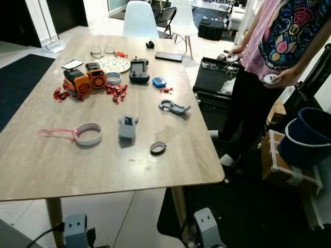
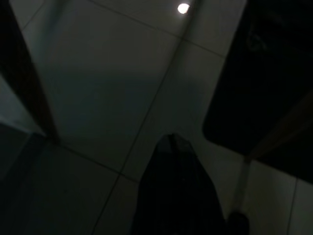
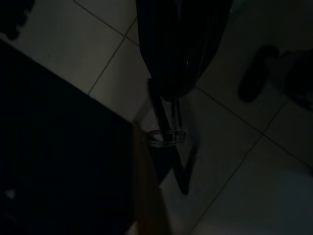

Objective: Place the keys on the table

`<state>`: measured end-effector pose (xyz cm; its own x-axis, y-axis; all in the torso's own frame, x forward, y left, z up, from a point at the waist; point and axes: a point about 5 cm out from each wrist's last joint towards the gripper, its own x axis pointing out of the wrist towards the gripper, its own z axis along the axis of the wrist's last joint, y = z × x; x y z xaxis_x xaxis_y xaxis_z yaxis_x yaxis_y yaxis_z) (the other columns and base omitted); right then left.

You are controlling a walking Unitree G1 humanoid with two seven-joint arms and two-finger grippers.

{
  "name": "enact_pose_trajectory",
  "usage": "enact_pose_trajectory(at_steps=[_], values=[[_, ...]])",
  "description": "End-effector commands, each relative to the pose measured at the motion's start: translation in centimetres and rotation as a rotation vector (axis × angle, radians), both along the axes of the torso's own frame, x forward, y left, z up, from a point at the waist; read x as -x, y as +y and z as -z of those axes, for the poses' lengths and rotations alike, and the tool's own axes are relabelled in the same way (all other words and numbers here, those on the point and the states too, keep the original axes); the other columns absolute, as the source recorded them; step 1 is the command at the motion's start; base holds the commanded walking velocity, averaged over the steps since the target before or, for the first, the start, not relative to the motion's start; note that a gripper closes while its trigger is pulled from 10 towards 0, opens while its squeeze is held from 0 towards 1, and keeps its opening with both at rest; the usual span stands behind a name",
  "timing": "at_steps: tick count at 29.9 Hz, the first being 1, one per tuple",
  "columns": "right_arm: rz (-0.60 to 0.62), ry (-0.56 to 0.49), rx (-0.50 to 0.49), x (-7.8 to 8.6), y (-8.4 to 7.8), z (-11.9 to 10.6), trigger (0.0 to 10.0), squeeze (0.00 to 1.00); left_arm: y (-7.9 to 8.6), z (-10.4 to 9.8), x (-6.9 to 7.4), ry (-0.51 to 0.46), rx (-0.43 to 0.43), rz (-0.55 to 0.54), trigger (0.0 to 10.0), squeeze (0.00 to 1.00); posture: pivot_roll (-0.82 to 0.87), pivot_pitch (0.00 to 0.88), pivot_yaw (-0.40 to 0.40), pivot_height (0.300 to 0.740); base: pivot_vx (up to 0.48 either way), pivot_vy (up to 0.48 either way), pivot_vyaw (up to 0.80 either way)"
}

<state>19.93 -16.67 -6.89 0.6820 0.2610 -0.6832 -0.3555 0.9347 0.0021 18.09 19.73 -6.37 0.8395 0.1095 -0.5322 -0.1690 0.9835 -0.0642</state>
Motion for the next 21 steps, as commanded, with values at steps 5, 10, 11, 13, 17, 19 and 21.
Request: enact_pose_trajectory(at_steps=[5, 10, 11, 13, 17, 19, 21], values=[[0.081, 0.018, -0.013, 0.4, -0.8, 0.2, 10.0, 0.00, 0.0, 0.2, 0.3, 0.022, -0.004, -0.002, 10.0, 0.00, 0.08, 0.050, -0.058, 0.740, 0.000, 0.000, 0.00], [0.177, 0.025, 0.022, 0.4, -2.5, 0.2, 10.0, 0.00, 0.0, 0.0, -0.2, 0.001, -0.010, -0.022, 10.0, 0.00, 0.08, 0.049, -0.059, 0.740, 0.000, 0.000, 0.00], [0.177, 0.025, 0.022, 0.4, -2.5, 0.2, 10.0, 0.00, 0.0, 0.0, -0.2, 0.001, -0.010, -0.022, 10.0, 0.00, 0.08, 0.049, -0.059, 0.740, 0.000, 0.000, 0.00], [0.215, 0.014, 0.058, 0.5, -3.5, 0.1, 10.0, 0.00, 0.1, -0.2, -0.3, -0.010, -0.016, -0.037, 10.0, 0.00, 0.07, 0.048, -0.062, 0.740, 0.000, 0.000, 0.00], [0.321, -0.013, 0.166, 0.7, -6.1, -0.3, 10.0, 0.00, 0.4, -0.3, -0.3, -0.020, -0.018, -0.068, 10.0, 0.00, 0.07, 0.048, -0.064, 0.740, 0.000, 0.000, 0.00], [0.404, -0.015, 0.218, 1.1, -7.8, -0.5, 10.0, 0.00, 0.5, -0.2, -0.2, -0.020, -0.018, -0.074, 10.0, 0.00, 0.07, 0.049, -0.064, 0.740, 0.000, 0.000, 0.00], [0.445, -0.022, 0.252, 1.3, -8.8, -0.7, 10.0, 0.00, 0.5, -0.2, -0.1, -0.019, -0.018, -0.077, 10.0, 0.00, 0.07, 0.048, -0.065, 0.740, 0.000, 0.000, 0.00]])
